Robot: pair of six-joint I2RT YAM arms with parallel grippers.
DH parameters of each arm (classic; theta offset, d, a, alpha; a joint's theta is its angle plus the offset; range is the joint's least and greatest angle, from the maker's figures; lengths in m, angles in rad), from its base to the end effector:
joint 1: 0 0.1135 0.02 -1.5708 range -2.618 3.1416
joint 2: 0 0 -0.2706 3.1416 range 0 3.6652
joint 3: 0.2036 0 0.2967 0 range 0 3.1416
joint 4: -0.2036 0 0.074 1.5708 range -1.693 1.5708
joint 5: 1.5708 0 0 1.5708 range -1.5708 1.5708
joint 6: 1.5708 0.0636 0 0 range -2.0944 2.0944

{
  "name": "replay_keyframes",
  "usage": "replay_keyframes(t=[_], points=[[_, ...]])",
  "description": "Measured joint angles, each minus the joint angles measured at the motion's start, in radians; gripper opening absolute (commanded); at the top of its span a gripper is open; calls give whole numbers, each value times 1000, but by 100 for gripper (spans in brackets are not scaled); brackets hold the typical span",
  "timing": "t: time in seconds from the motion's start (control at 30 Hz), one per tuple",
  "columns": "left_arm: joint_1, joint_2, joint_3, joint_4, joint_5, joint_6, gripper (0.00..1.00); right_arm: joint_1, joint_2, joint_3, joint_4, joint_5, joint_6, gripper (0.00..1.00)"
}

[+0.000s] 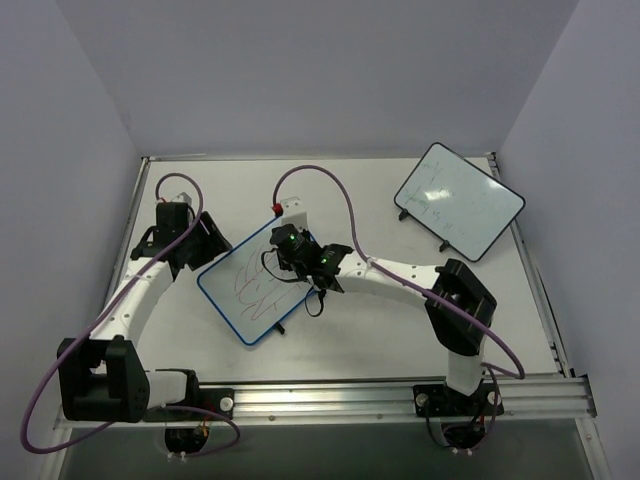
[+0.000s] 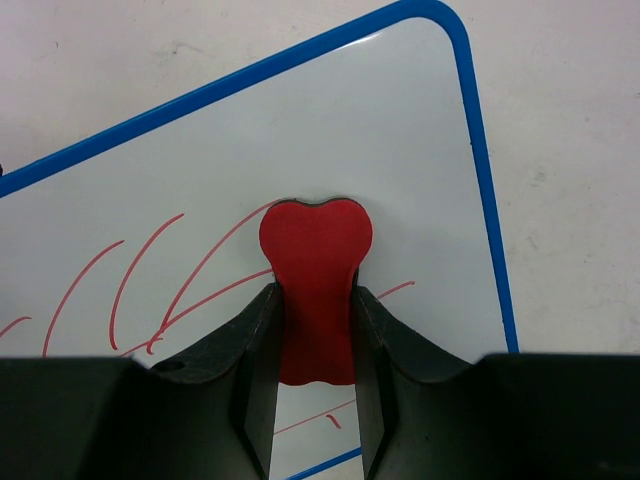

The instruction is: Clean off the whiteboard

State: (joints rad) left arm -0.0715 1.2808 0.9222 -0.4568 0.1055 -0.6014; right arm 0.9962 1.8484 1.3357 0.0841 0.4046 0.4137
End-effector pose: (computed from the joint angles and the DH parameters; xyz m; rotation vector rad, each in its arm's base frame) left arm 0.3285 -0.0302 0.2271 -0.5862 2.3547 -0.4387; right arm 0.2913 0.4038 0.2284 -0.3189 1.9736 0.5156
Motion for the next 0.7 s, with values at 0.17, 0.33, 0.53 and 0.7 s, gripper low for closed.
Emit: replay_keyframes(t=[0.17,0.33,0.53,0.7], points=[[-10,-6,0,1,-2,3,66,12,15,4,11,6,-3,7],[-18,-8,0,5,-4,3,66,40,16,8,16,6,-3,7],[-26,-10,0,6,-13,6,66,86,17,10,20,4,-3,7],[-28,-11,0,7,-18,8,66,96,26,15,18,0,-3,7]])
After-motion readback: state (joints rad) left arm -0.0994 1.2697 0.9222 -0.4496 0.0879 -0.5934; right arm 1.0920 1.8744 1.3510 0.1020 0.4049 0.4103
